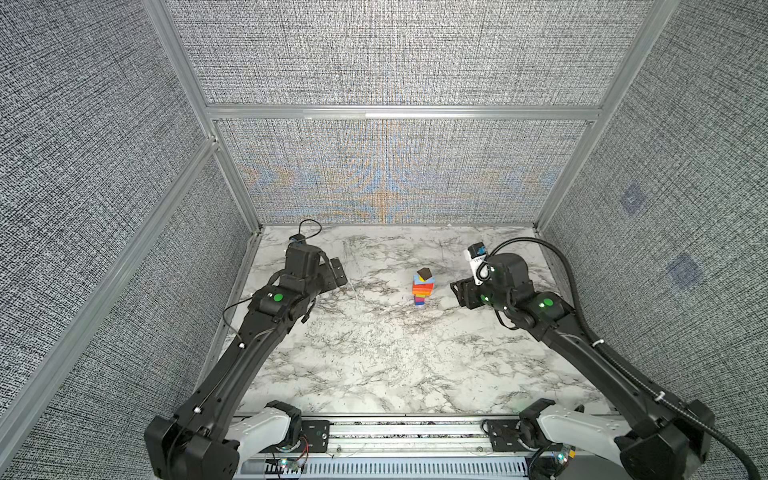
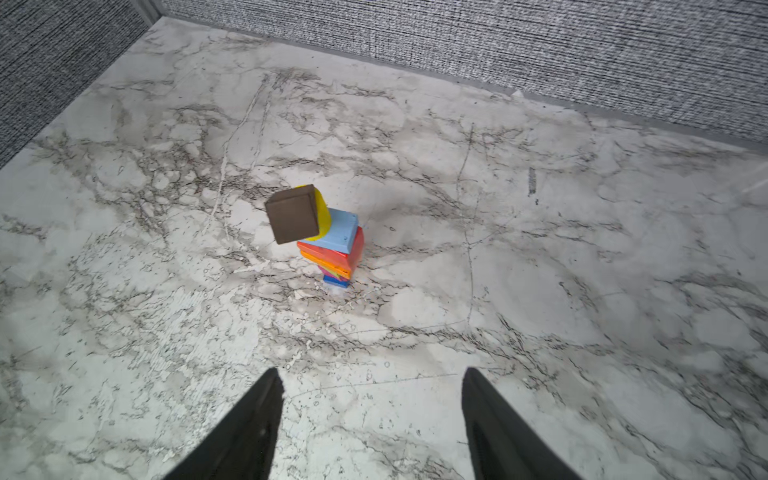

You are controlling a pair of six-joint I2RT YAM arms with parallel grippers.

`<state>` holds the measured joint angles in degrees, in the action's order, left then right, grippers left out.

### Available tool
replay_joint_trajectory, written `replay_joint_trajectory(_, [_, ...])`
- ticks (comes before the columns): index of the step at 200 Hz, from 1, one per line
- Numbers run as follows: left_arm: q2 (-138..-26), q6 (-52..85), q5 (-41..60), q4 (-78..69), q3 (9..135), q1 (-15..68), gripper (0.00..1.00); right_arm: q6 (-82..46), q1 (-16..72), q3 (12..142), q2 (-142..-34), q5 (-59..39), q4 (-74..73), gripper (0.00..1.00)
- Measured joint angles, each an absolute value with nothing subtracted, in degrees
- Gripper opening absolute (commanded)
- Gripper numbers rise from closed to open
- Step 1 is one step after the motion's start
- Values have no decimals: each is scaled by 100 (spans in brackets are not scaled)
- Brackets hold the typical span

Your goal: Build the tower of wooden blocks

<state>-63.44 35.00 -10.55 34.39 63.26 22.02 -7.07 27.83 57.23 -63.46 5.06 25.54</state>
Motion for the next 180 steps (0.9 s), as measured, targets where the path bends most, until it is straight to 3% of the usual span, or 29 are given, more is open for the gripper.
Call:
replay_joint_trajectory(10, [-6097, 3573, -1225, 3533, 6184, 2202, 99, -784, 2773, 5472, -6173, 716, 2510, 85])
replay_joint_trajectory(20, [-5789, 3638, -1404, 3621, 5966, 2198, 99, -895, 2764, 5190, -5964, 923, 2464, 99])
replay_joint_trajectory(102, [-3135, 3140, -2670, 3111, 3898, 2198, 99, -1437, 2742, 3503, -4705, 2185, 1669, 99])
replay_joint_trajectory(133, [-3100, 2797, -3028, 2679, 3531, 2198, 99, -1306, 2742, 2936, -4528, 2482, 1393, 99])
replay_joint_trajectory(180, [-4211, 2239, -3935, 1494, 3129, 2156, 99, -869, 2742, 1942, -3896, 2864, 414, 99])
